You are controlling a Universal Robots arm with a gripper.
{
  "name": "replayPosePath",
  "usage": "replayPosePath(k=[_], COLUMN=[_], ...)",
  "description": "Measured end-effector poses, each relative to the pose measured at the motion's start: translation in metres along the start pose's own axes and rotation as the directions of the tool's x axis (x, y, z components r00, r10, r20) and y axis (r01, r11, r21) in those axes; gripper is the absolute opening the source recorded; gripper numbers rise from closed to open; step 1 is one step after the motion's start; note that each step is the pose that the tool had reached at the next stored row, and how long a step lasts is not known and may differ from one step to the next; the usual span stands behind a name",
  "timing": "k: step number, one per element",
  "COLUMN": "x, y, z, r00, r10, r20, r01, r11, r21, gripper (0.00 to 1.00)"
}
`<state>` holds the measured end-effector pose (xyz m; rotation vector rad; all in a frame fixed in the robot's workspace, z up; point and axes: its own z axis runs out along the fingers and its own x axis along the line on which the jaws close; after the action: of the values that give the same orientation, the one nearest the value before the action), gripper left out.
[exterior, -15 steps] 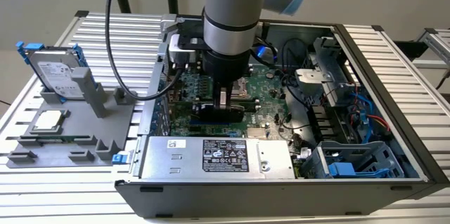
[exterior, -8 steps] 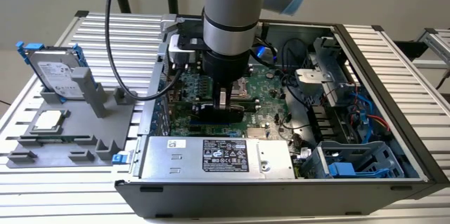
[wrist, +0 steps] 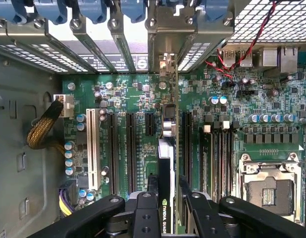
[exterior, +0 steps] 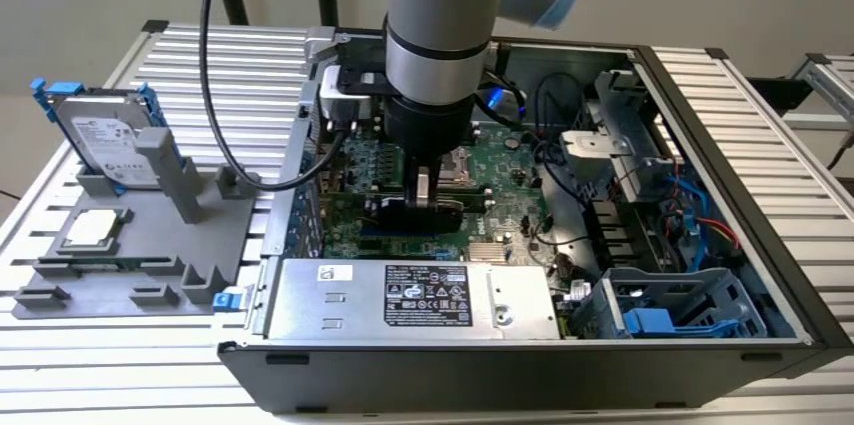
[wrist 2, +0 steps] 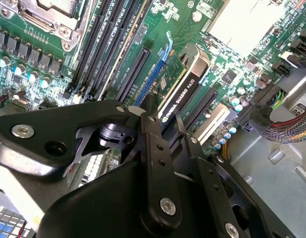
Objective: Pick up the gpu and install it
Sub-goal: 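Insert the gpu into the slot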
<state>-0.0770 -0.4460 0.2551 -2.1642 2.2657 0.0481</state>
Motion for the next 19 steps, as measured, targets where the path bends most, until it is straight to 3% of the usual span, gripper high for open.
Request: replayPosePath(k=[19], x=[0.0], y=[0.0011], z=[0.0034], r00=[1.0], r10=[0.0], r20=[0.0004], r01=[0.0], r11=[1.0], r21=[0.0003], gripper=[0.0])
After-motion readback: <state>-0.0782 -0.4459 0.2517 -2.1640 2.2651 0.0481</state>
